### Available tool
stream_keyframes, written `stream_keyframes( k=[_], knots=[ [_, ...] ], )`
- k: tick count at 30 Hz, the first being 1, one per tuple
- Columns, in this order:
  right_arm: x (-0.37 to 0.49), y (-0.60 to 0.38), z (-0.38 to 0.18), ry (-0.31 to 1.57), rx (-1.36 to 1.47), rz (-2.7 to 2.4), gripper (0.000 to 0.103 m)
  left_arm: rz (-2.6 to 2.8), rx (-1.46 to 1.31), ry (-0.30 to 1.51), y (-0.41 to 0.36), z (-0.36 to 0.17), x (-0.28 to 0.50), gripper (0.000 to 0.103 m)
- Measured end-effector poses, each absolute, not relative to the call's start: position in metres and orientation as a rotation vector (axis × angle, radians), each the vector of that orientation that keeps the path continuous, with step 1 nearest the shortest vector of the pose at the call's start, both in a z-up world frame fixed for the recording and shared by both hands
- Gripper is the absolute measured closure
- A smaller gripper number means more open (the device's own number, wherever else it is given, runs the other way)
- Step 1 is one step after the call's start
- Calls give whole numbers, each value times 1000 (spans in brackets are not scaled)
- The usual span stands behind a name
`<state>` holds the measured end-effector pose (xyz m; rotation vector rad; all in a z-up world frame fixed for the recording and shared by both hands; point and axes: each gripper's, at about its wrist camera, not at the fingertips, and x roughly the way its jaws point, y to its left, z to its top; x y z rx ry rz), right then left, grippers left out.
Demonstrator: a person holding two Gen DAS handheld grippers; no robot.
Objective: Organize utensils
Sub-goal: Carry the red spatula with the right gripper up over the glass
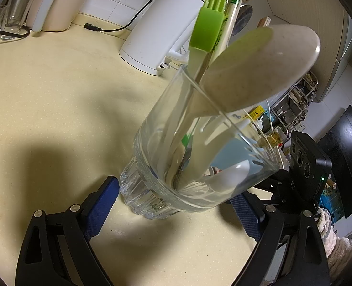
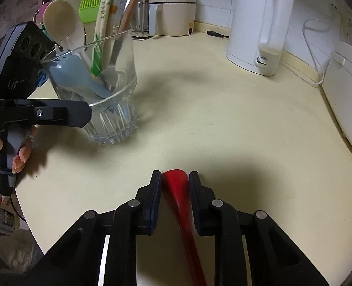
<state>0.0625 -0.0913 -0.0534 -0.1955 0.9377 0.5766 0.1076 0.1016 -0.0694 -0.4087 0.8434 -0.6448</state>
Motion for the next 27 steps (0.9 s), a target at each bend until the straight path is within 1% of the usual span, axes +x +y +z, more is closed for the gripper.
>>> stream_keyframes(
  k=[3,5,7,14,16,20,24,27],
  knots=[
    [62,-94,-54,932,-173,578,81,-645,-409,843,102,-69,108,9],
    [62,-99,-51,914,-146,576,86,-645,-409,844,102,-69,108,9],
    [61,-103,-46,899,-117,578,93,-645,-409,844,102,-69,108,9],
    [58,-116,-24,823,-69,570,93,-645,-409,843,102,-69,108,9],
    [59,-118,-20,817,-69,573,93,-645,-409,844,102,-69,108,9],
    [57,-118,-28,866,-123,595,92,-645,-409,843,102,-69,108,9],
    [49,-115,-43,899,-195,601,82,-645,-409,843,102,-69,108,9],
    [47,-111,-52,913,-231,586,81,-645,-409,843,102,-69,108,9]
  ],
)
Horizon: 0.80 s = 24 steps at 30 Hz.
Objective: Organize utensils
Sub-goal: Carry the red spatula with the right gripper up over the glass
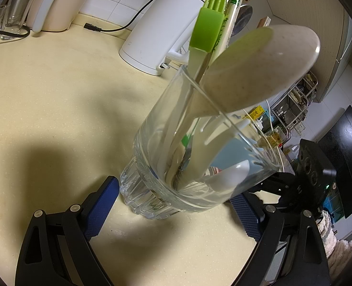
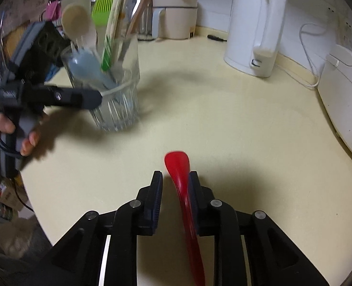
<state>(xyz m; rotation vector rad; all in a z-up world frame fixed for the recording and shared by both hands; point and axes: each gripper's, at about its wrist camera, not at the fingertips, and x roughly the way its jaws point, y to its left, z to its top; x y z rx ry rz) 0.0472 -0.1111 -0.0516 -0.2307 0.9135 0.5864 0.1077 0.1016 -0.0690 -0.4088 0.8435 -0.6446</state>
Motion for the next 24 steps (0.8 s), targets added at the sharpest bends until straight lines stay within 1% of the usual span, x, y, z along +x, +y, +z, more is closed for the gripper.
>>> stream_keyframes(
  k=[6,7,8,13,24],
  knots=[
    [48,-112,-53,912,-217,594,80,-645,-408,843,102,-69,108,9],
    [48,-113,-54,917,-206,596,85,-645,-408,843,102,-69,108,9],
    [48,-113,-54,917,-202,597,88,-645,-409,843,102,-69,108,9],
    [45,-117,-50,889,-181,570,88,-644,-408,843,102,-69,108,9],
    [33,-149,13,678,54,571,88,-644,-408,843,101,-69,108,9]
  ],
)
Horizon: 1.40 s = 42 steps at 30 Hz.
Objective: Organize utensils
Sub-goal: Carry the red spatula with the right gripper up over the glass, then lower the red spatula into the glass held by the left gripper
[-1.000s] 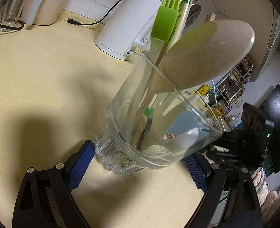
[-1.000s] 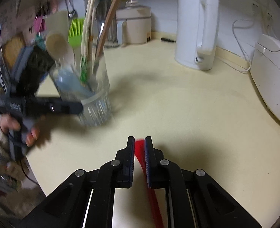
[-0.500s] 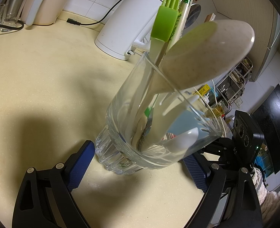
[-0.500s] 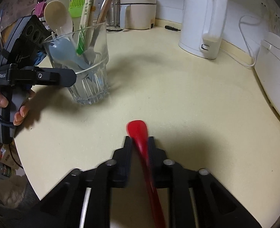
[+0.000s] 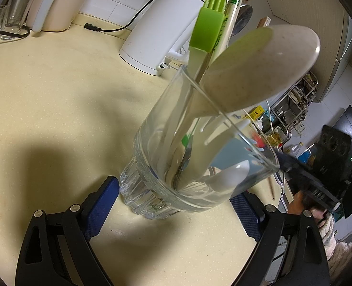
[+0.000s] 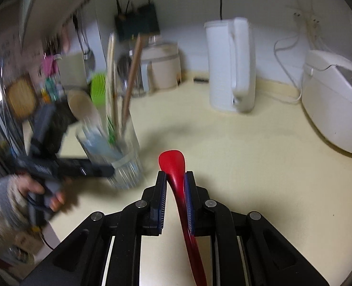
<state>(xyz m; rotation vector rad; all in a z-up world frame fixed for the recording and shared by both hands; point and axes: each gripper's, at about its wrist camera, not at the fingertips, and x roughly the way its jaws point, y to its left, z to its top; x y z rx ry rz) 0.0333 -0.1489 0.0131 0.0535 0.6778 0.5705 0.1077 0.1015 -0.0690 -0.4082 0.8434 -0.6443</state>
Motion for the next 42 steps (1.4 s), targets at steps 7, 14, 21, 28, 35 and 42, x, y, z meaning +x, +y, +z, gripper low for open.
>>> stream_keyframes(
  k=[7,14,21,28,35,42],
  knots=[
    [29,-148,53,559,127,608,88,-644,-408,843,101,-69,108,9],
    [41,-118,87,481,152,690,88,-644,-408,843,101,-69,108,9],
    [53,-77,107,433,126,767,88,-644,-408,843,101,-69,108,9],
    [77,-38,105,439,131,817,88,-645,-408,843,101,-69,108,9],
    [87,-26,93,443,142,810,88,-645,-408,843,102,-69,108,9],
    [82,-32,81,477,134,769,82,-645,-408,843,102,-69,108,9]
  ],
)
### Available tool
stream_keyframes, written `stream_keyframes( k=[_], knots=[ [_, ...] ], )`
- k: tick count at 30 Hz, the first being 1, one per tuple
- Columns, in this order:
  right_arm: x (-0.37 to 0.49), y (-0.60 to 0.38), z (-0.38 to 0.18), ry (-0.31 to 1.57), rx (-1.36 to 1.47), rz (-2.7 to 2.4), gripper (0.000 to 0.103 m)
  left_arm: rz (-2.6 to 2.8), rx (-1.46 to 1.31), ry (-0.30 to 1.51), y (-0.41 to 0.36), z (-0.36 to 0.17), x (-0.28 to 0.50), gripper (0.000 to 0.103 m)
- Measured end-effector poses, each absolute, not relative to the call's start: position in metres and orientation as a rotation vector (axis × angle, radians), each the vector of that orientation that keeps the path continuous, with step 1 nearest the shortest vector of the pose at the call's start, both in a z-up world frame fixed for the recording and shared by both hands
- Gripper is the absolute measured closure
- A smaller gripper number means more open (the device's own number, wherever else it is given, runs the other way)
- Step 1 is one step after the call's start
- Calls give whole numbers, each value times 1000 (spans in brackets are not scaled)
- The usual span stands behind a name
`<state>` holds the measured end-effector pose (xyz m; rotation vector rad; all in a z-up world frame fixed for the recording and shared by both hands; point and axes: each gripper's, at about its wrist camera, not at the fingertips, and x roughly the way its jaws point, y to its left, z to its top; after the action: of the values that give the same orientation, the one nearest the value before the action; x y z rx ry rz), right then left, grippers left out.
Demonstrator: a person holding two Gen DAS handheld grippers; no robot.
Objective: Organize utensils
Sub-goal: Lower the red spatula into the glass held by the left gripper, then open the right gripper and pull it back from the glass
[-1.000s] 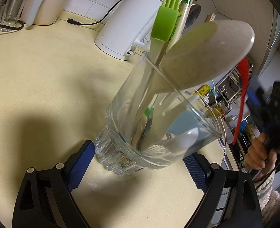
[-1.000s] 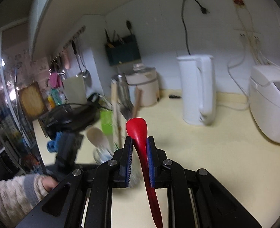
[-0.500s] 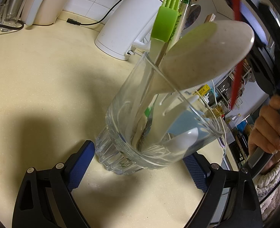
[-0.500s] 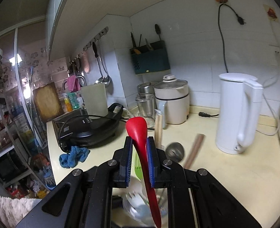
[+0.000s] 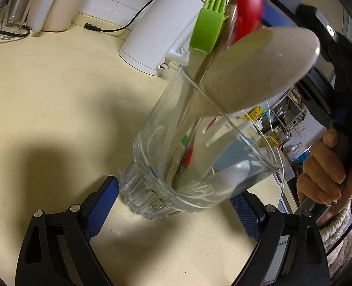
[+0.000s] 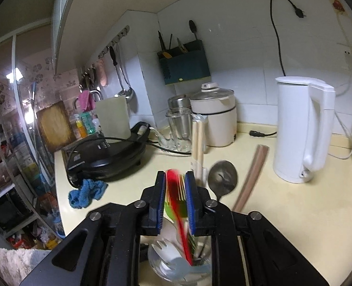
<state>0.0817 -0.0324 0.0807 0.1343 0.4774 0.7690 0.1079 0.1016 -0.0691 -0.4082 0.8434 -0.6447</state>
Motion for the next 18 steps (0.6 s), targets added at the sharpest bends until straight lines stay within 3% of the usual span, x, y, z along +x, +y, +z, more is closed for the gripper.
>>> stream_keyframes(
  k=[10,18],
  knots=[
    [58,-63,76,476,106,669,79,-645,-408,843,102,-69,108,9],
    [44,-104,31,616,155,540,79,-645,-408,843,102,-69,108,9]
  ],
)
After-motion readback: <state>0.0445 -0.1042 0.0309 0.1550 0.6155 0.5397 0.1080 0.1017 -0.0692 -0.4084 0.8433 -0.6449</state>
